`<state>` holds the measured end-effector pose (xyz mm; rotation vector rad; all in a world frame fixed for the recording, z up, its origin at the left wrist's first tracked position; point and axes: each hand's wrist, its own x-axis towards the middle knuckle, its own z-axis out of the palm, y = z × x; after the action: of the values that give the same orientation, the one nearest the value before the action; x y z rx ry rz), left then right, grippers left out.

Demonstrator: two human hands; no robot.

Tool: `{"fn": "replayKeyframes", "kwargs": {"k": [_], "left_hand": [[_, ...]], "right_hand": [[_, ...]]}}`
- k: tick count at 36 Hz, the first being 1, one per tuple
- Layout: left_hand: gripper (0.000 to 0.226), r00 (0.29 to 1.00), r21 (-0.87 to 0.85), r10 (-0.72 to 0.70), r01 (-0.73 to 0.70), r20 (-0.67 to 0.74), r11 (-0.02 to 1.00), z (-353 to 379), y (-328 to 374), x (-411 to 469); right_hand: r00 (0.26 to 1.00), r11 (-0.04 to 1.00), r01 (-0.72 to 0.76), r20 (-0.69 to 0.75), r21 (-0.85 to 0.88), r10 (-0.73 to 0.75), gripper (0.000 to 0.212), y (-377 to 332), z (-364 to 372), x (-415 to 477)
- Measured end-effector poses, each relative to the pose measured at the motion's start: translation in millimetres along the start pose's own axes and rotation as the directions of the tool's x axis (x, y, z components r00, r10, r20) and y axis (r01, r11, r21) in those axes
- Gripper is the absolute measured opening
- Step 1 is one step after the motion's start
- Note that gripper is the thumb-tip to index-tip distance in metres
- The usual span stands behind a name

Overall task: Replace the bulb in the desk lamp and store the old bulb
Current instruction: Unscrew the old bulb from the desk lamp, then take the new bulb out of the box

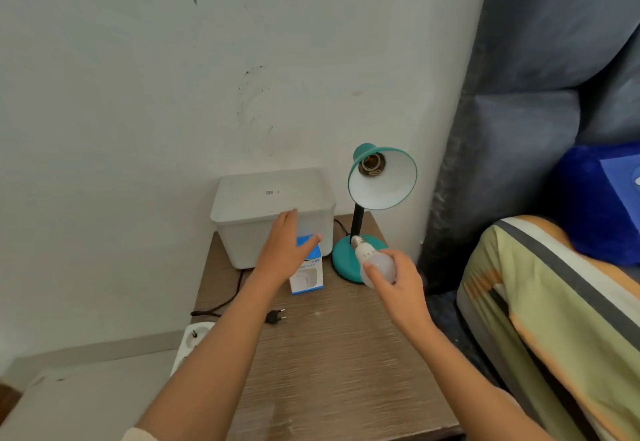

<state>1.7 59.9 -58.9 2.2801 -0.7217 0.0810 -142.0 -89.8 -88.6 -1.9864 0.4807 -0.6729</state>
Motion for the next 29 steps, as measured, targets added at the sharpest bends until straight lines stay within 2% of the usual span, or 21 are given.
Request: {"fn": "replayKeyframes", "kwargs": {"k": [6,15,18,23,29], "left_hand": [[0.083,0.981,-0.141,-0.190,0.192,0.025,0.971,15.7,-44.0,-19.8],[0.066,0.985,-0.290,-0.152,0.171,0.085,0.942,37.9,-63.8,-8.0],[0.074,0.986,-0.323,-0.144,0.162,0.081,0.932,45.2,-68.7,-5.9],[0.087,0.990,-0.323,-0.126,0.142,0.070,0.936,50.2,-74.1,-5.8],[0.084,0.992,-0.319,-0.119,0.127,0.045,0.939,53.3,-79.2,-7.8]], "right_hand": [[0.973,0.984,-0.153,0.159,-0.086,0.166,0.044,26.1,34.3,1.1],[0.926,0.945,-0.258,0.228,-0.200,0.301,0.045,43.1,74.6,24.8],[0.929,0.942,-0.235,0.230,-0.237,0.290,0.043,43.4,82.2,30.2],[0.930,0.928,-0.206,0.233,-0.310,0.284,0.056,41.6,90.9,30.4],[0.932,0.908,-0.168,0.239,-0.384,0.274,0.060,39.3,92.6,29.6]]}}
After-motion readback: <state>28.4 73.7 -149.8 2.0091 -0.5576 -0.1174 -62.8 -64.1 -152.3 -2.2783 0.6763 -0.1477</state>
